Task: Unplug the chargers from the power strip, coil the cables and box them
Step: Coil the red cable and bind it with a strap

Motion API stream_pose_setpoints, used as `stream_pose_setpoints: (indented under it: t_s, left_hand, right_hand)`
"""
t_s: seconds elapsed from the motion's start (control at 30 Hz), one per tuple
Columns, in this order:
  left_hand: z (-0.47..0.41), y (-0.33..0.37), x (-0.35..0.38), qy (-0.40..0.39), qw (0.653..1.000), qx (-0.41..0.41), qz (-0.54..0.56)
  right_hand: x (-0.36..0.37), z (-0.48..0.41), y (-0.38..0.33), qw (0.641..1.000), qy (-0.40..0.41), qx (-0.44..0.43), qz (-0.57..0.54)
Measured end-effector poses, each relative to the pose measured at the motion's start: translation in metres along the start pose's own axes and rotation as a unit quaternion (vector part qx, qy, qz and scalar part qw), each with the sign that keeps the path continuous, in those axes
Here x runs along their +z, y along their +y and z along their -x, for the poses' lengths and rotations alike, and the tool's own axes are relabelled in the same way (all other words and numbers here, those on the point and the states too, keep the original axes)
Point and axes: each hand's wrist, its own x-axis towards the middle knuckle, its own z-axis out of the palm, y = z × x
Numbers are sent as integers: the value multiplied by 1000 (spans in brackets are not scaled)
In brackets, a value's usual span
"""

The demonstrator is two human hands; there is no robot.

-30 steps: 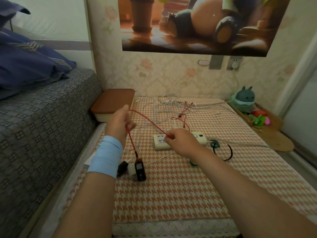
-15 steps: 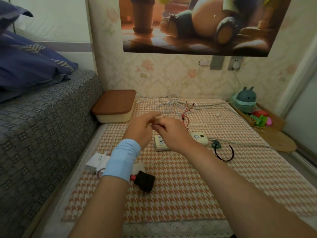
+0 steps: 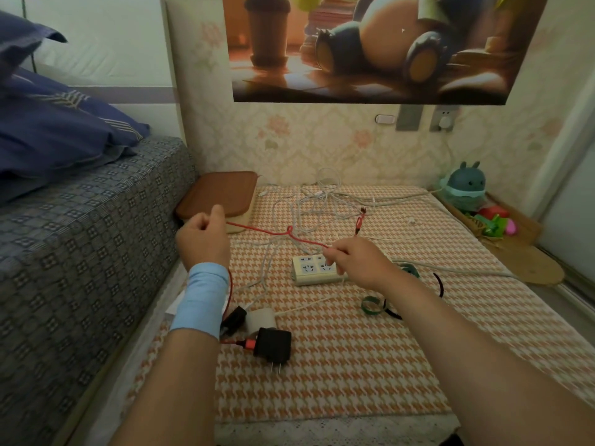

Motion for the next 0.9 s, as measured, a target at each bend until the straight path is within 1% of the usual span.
stream_pose_setpoints:
  t_s: [0.1, 0.17, 0.2, 0.27, 0.33, 0.37, 0.4, 0.43, 0.47, 0.5, 0.53, 0.57, 0.63, 0.7, 0.73, 0.77, 0.8, 0.83, 0.87, 0.9]
  left_hand:
    - [-1, -11, 3, -22, 991, 47, -124]
    - [0, -18, 8, -58, 972, 97, -208]
    - [3, -18, 11, -82, 965, 117, -219]
    - [13, -14, 16, -164, 964, 131, -161]
    - [26, -6, 21, -263, 955, 94, -103]
    - [30, -3, 23, -300, 946, 73, -94]
    - [33, 0, 22, -320, 941, 57, -96]
    - [32, 2, 21, -323, 940, 45, -99]
    - [31, 3, 19, -317, 944, 18, -86]
    - [27, 4, 16, -303, 952, -25, -47]
    - [20, 4, 13, -276, 958, -75, 21]
    - [13, 3, 10, -237, 960, -117, 97]
    - [-2, 2, 2, -149, 954, -157, 209]
    - [-14, 3, -5, -54, 937, -194, 286]
    - [-22, 3, -9, -5, 931, -211, 297]
    - [-30, 5, -14, 39, 940, -204, 270]
    - [-37, 6, -20, 70, 955, -184, 220]
    - [-44, 7, -25, 82, 970, -160, 163]
    - [-47, 7, -29, 67, 983, -139, 100]
    - [-46, 8, -31, 32, 992, -123, 18]
  right_hand:
    - [-1, -3, -9, 998, 47, -43, -9]
    - [3, -5, -18, 996, 51, -71, -12]
    - [6, -5, -22, 996, 47, -79, -11]
    - [10, -5, -27, 995, 48, -91, -8]
    - [14, -6, -29, 992, 77, -99, -7]
    - [14, -6, -29, 991, 93, -98, -8]
    - [14, -5, -29, 990, 106, -95, -3]
    - [12, -5, -29, 988, 121, -90, 8]
    - [10, -4, -28, 987, 138, -81, 22]
    - [8, -5, -24, 986, 153, -65, 31]
    - [4, -4, -20, 984, 167, -44, 32]
    - [1, -4, -17, 984, 175, -24, 30]
    - [-4, -2, -12, 985, 171, -2, 34]
    - [-6, -2, -9, 986, 154, 2, 61]
    - [-6, -3, -8, 987, 147, 4, 66]
    - [-6, -4, -7, 989, 137, 6, 57]
    - [-5, -5, -6, 991, 125, 8, 39]
    - [-4, -7, -5, 994, 110, 8, 21]
    - [-4, -8, -7, 996, 92, 5, 7]
    - [-3, -8, -12, 997, 76, -1, -2]
